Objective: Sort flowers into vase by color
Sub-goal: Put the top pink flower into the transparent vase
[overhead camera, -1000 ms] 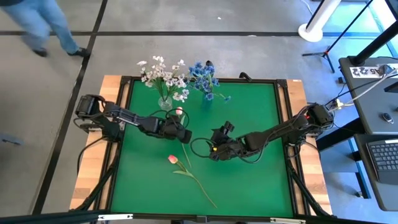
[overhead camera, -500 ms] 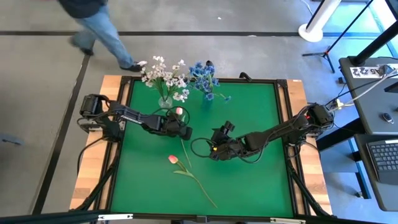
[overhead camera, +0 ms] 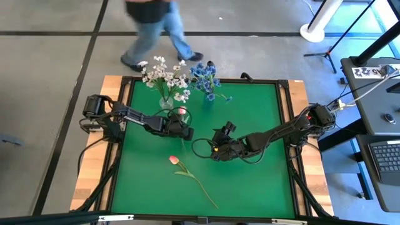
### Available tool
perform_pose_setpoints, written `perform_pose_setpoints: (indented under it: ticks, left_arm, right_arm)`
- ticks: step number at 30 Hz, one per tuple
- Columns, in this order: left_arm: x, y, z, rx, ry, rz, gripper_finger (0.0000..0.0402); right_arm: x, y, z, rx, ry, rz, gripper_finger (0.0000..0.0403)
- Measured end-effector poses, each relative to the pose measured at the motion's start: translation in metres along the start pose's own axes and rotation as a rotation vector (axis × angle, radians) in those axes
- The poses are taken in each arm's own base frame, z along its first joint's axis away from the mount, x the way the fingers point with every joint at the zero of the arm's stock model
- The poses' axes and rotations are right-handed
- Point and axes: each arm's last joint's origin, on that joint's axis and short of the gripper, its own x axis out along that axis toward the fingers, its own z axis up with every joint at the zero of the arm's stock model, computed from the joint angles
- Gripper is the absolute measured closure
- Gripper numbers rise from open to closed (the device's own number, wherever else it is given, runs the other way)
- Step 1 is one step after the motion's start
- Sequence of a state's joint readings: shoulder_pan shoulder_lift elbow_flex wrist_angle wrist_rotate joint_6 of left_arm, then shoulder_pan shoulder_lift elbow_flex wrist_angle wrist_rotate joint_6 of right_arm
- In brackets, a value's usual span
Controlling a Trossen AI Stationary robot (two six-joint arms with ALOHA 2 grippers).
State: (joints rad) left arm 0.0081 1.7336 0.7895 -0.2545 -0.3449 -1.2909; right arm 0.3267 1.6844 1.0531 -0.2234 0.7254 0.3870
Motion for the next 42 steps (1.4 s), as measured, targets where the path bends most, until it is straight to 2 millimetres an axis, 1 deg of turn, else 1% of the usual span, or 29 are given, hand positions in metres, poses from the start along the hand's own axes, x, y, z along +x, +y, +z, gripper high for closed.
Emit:
perform_pose_setpoints:
  ticks: [1, 2, 5, 8, 10, 13, 19, 21, 26, 28, 30, 31, 33, 36, 39, 42]
  left_arm:
    - [0.000, 0.000, -0.001, 0.015, -0.003, 0.000, 0.0375]
    - [0.000, 0.000, -0.001, 0.023, -0.007, -0.001, 0.0386]
    - [-0.004, -0.002, -0.003, 0.053, -0.018, -0.017, 0.0390]
    - [-0.019, -0.003, -0.005, 0.090, -0.043, -0.047, 0.0397]
    - [-0.038, -0.006, -0.004, 0.097, -0.065, -0.104, 0.0397]
    - [-0.073, -0.009, 0.000, 0.099, -0.103, -0.208, 0.0399]
    - [-0.138, 0.001, -0.009, 0.130, -0.157, -0.385, 0.0400]
    - [-0.157, 0.006, -0.013, 0.140, -0.193, -0.437, 0.0401]
    - [-0.205, 0.017, -0.027, 0.293, -0.305, -0.634, 0.0401]
    - [-0.223, 0.021, -0.033, 0.351, -0.384, -0.698, 0.0401]
    - [-0.239, 0.024, -0.039, 0.427, -0.503, -0.735, 0.0401]
    - [-0.246, 0.025, -0.042, 0.461, -0.576, -0.733, 0.0401]
    - [-0.257, 0.027, -0.045, 0.488, -0.733, -0.674, 0.0401]
    - [-0.266, 0.027, -0.042, 0.470, -0.923, -0.496, 0.0401]
    - [-0.261, 0.028, -0.035, 0.460, -1.026, -0.294, 0.0401]
    - [-0.253, 0.027, -0.019, 0.428, -1.078, -0.138, 0.0401]
  right_arm:
    - [0.000, 0.000, 0.000, 0.000, 0.000, 0.000, 0.0116]
    - [0.000, 0.000, 0.000, 0.000, 0.000, 0.000, 0.0116]
    - [0.000, 0.000, 0.000, 0.002, -0.001, 0.001, 0.0116]
    - [0.000, 0.000, 0.000, 0.002, -0.002, 0.000, 0.0116]
    - [0.000, 0.000, 0.000, -0.001, 0.001, -0.001, 0.0116]
    - [-0.002, -0.003, -0.001, -0.016, 0.012, -0.028, 0.0116]
    - [-0.012, -0.013, 0.003, -0.006, 0.001, -0.085, 0.0116]
    - [-0.016, -0.016, 0.005, 0.001, -0.007, -0.084, 0.0116]
    - [-0.019, -0.018, 0.007, 0.006, -0.012, -0.085, 0.0116]
    - [-0.019, -0.017, 0.007, 0.007, -0.012, -0.082, 0.0116]
    - [-0.019, -0.017, 0.007, 0.007, -0.009, -0.075, 0.0116]
    - [-0.019, -0.017, 0.007, 0.007, -0.009, -0.075, 0.0116]
    - [-0.019, -0.017, 0.007, 0.009, -0.012, -0.077, 0.0116]
    - [-0.019, -0.017, 0.008, 0.015, -0.018, -0.075, 0.0116]
    - [-0.019, -0.017, 0.009, 0.020, -0.026, -0.072, 0.0116]
    - [-0.019, -0.016, 0.010, 0.004, -0.030, -0.071, 0.0116]
